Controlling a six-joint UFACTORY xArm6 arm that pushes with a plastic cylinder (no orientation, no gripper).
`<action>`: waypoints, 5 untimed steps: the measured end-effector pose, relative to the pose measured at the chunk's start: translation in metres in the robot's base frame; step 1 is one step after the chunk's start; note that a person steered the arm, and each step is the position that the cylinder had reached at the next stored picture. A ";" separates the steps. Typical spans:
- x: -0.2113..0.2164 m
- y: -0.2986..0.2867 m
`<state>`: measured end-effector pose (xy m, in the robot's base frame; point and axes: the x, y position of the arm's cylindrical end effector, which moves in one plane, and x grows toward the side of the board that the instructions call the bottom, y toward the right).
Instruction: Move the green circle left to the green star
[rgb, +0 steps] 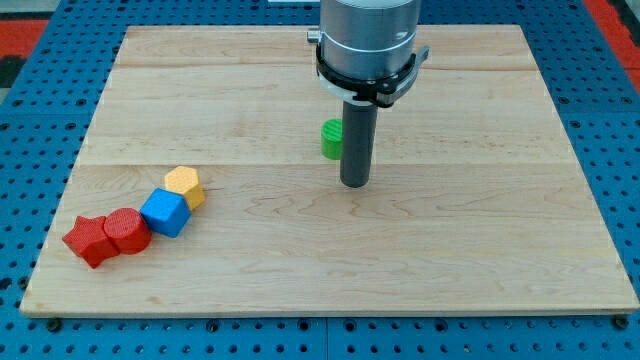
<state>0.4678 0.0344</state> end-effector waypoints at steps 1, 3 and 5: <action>0.000 0.000; 0.000 -0.019; -0.032 -0.018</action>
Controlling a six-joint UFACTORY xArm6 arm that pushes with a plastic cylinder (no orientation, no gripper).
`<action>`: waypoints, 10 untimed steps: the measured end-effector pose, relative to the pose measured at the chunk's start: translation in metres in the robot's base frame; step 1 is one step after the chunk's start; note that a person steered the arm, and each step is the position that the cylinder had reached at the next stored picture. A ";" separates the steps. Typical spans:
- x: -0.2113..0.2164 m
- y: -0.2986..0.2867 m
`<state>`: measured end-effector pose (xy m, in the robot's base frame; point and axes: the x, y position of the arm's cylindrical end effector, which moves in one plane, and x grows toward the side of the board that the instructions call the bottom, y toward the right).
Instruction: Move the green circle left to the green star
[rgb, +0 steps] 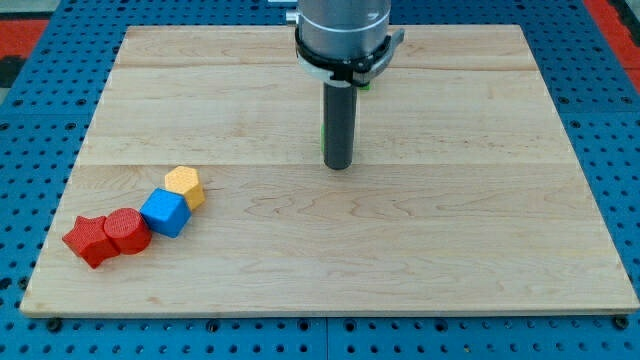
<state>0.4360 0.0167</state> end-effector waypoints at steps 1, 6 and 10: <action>-0.020 0.000; -0.079 0.000; -0.131 0.000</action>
<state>0.3051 0.0167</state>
